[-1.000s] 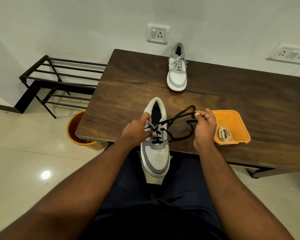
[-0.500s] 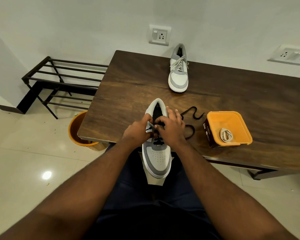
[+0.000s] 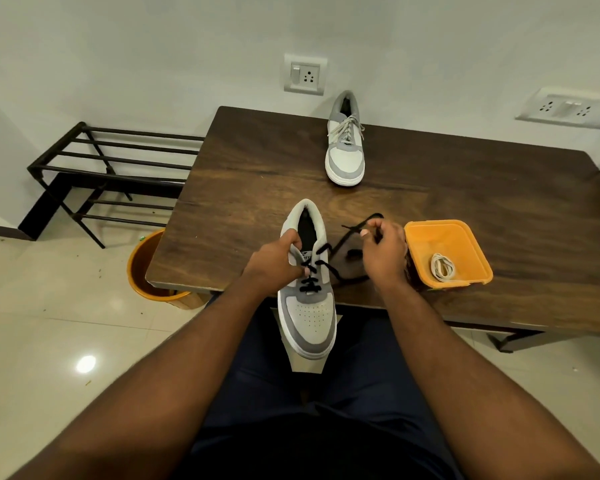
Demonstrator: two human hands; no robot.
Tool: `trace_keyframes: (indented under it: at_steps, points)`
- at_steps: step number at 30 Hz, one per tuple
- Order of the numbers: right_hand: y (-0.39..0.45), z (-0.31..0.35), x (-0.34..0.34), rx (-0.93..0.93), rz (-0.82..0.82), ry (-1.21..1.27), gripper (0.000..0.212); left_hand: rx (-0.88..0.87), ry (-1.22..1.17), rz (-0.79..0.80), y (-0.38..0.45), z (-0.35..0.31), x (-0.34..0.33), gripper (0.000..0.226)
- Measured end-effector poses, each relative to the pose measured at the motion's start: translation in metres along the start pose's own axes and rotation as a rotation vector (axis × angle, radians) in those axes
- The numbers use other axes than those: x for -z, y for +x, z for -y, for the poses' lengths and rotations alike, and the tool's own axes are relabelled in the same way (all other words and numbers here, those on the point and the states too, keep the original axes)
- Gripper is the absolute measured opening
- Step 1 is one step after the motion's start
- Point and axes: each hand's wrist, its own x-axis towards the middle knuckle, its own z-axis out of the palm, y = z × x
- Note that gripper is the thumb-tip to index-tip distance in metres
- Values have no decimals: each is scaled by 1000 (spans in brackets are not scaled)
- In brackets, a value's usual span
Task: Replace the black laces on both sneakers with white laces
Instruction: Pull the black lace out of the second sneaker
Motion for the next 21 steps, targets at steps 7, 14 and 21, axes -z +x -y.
trace_keyframes:
  at_steps: [7, 14, 21]
  points:
    - [-47, -16, -21, 201, 225, -233, 74, 57, 188, -39, 8, -25, 1, 8]
    - [-67, -19, -46, 139, 251, 82, 31, 69, 192, 38, 13, -32, 2, 7]
    - [-55, -13, -42, 74, 314, 98, 20, -4, -114, -89, -1, -25, 2, 11]
